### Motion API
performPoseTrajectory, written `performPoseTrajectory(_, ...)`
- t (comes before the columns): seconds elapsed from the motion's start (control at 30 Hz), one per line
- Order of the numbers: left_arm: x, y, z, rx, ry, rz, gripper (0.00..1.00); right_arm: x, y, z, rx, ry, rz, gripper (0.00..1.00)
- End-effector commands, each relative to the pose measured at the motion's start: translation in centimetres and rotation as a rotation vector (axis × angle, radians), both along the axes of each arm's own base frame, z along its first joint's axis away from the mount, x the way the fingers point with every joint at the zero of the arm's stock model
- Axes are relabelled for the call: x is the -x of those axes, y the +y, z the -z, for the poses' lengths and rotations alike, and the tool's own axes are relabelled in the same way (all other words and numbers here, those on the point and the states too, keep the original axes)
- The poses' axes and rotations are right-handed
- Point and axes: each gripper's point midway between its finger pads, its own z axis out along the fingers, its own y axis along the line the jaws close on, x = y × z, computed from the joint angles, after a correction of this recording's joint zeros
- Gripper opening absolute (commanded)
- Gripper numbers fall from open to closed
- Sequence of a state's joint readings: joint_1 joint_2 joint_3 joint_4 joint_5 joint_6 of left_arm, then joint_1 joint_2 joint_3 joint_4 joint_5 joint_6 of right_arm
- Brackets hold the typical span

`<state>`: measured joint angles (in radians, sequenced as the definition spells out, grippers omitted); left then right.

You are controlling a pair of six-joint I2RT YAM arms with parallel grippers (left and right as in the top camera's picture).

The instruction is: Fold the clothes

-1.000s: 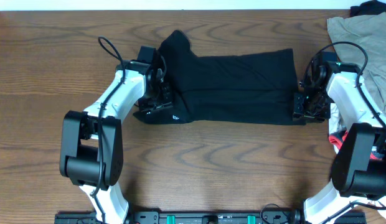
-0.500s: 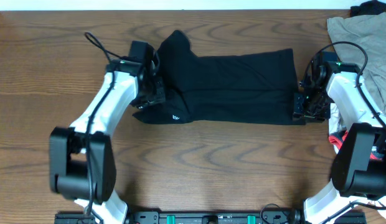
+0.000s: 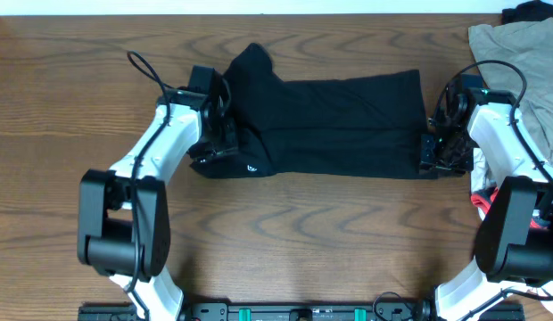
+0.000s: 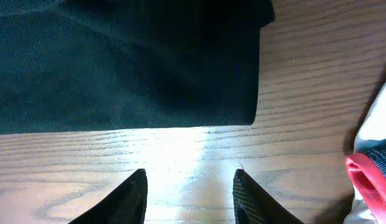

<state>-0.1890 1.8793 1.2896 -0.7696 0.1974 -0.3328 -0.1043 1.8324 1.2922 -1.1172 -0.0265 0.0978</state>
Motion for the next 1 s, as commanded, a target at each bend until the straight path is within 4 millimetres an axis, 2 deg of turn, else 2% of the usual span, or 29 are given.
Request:
performPoseTrajectory(0.0, 0.6, 0.1, 1.8, -0.008, 0.042, 0.005, 0.5, 0.2, 0.2, 0.2, -0.002, 0.008, -0.016, 0.43)
performPoseTrajectory(0.27, 0.1, -0.1, 2.3, -0.001, 0.03, 0.006, 0.5, 0.2, 0.2, 0.2, -0.002, 0.008, -0.016, 0.43)
performPoseTrajectory(0.47, -0.7, -1.5, 1.9, 0.081, 0.0, 0.016, 0.49, 0.2, 0.2, 0.2, -0.002, 0.009, -0.016, 0.43)
performPoseTrajectory(0.63, -0.6, -1.5, 1.9, 0.081, 0.006, 0.017, 0.47, 0.3, 0.2, 0.1, -0.002, 0.012, -0.016, 0.43)
performPoseTrajectory(0.77, -0.5, -1.5, 1.9, 0.081, 0.009, 0.016, 0.3, 0.3, 0.2, 0.1, -0.003, 0.012, -0.016, 0.42)
performPoseTrajectory(0.83, -0.5, -1.5, 1.9, 0.081, 0.008, 0.016, 0.06, 0.3, 0.2, 0.1, -0.003, 0.012, -0.016, 0.42)
performPoseTrajectory(0.97, -0.4, -1.5, 1.6, 0.081, 0.006, 0.017, 0.06, 0.3, 0.2, 0.1, -0.002, 0.012, -0.016, 0.42)
